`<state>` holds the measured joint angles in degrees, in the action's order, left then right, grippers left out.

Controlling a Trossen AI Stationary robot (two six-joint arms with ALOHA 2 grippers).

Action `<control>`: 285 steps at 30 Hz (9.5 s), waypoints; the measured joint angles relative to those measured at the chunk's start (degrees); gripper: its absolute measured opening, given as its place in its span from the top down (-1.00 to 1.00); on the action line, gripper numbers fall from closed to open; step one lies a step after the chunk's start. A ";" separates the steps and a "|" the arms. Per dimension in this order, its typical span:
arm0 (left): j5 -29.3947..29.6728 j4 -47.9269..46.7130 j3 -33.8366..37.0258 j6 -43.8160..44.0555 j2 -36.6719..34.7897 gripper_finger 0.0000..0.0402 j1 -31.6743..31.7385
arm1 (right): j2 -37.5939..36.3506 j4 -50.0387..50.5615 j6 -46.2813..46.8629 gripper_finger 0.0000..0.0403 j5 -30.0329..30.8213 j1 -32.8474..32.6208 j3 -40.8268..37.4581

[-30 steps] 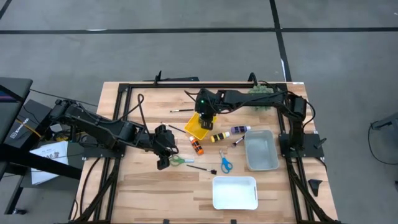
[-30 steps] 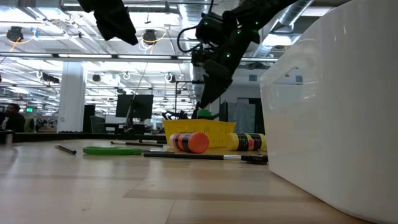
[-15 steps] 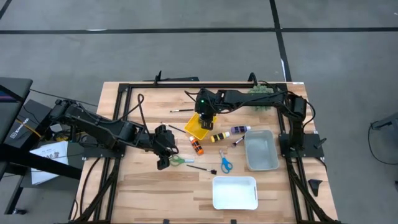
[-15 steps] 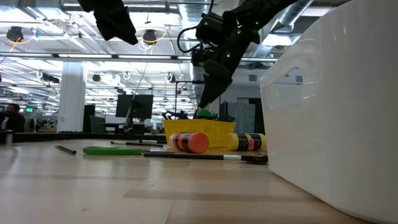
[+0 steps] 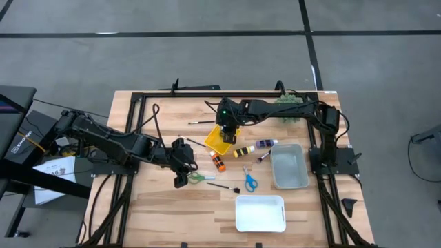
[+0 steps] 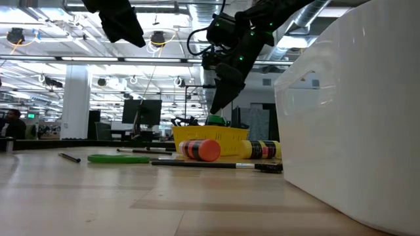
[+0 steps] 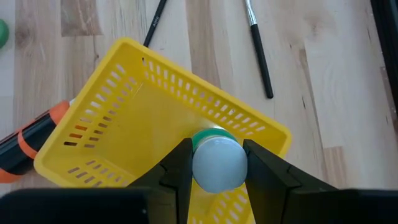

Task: Pick & Place Paint Supplies
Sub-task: Put the green paint bottle into the yellow bin, then put the violet paint bottle into the yellow bin

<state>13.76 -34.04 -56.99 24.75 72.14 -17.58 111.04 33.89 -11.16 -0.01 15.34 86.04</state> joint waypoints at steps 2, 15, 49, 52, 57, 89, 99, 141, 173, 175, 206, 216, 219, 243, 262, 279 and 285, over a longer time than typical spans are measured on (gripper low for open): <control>0.00 0.00 0.00 0.01 0.00 0.43 0.01 | 0.00 0.00 0.01 0.46 0.00 0.15 0.00; 0.24 0.00 0.00 -0.01 0.00 0.42 0.02 | 0.00 -0.02 -3.13 0.46 -1.44 0.78 0.00; 0.13 0.00 0.00 -0.04 0.00 0.42 0.02 | -0.91 -1.21 -2.04 -0.18 -1.26 0.83 0.05; -0.08 -0.01 0.00 -0.04 0.00 0.42 0.02 | -2.20 0.37 -1.01 -0.18 -1.25 0.98 0.77; -0.07 -0.08 -0.02 -0.04 0.00 0.42 0.02 | -6.23 4.64 2.05 -0.19 -1.61 0.96 2.06; 0.20 -0.57 -0.02 -0.46 -0.02 0.42 0.02 | -22.81 22.40 -11.47 -0.19 -10.38 -0.70 -17.08; 0.15 -0.66 -0.02 -0.45 -0.02 0.42 0.02 | -13.17 22.84 -17.35 -0.12 -9.07 1.03 -17.05; 0.22 -0.50 -0.02 -0.47 -0.02 0.42 0.02 | -11.26 9.59 -16.86 -0.15 -7.61 5.72 -25.46; 1.55 -0.46 -0.02 -2.04 -0.02 0.42 0.23 | -11.26 9.39 -7.01 -0.15 -5.29 8.45 -25.44; 1.55 -0.46 -0.02 -2.03 -0.02 0.42 0.35 | -11.26 10.41 -6.85 -0.15 -5.29 8.36 -25.40; 1.53 0.42 0.00 -2.23 -0.02 0.42 0.35 | -7.14 10.22 -0.59 -0.14 -5.95 8.06 -25.57; 1.51 0.69 -0.01 -2.22 -0.02 0.42 0.35 | -6.82 9.29 1.79 0.14 -6.98 9.36 -25.57; 1.51 0.68 0.00 -2.22 -0.02 0.42 0.35 | -6.80 9.12 2.59 0.25 -8.75 10.15 -25.57; 8.46 9.94 0.00 -2.45 -0.02 0.42 0.46 | -40.91 -14.01 26.76 0.32 -34.46 13.42 -25.53; 12.74 58.86 -0.01 -31.27 0.74 0.08 13.85 | -44.19 -62.97 48.56 0.32 -25.61 8.17 -25.49; -6.34 79.06 0.00 -9.63 10.69 -0.13 21.38 | -36.46 -67.98 46.86 0.34 -28.67 5.98 -21.04; -7.16 79.19 0.00 -7.77 10.67 -0.13 21.43 | -33.73 -67.59 46.73 0.34 -30.23 5.21 -19.50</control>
<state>6.60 45.15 -56.99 16.97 82.81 3.84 77.32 -33.70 35.57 -30.24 20.54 66.54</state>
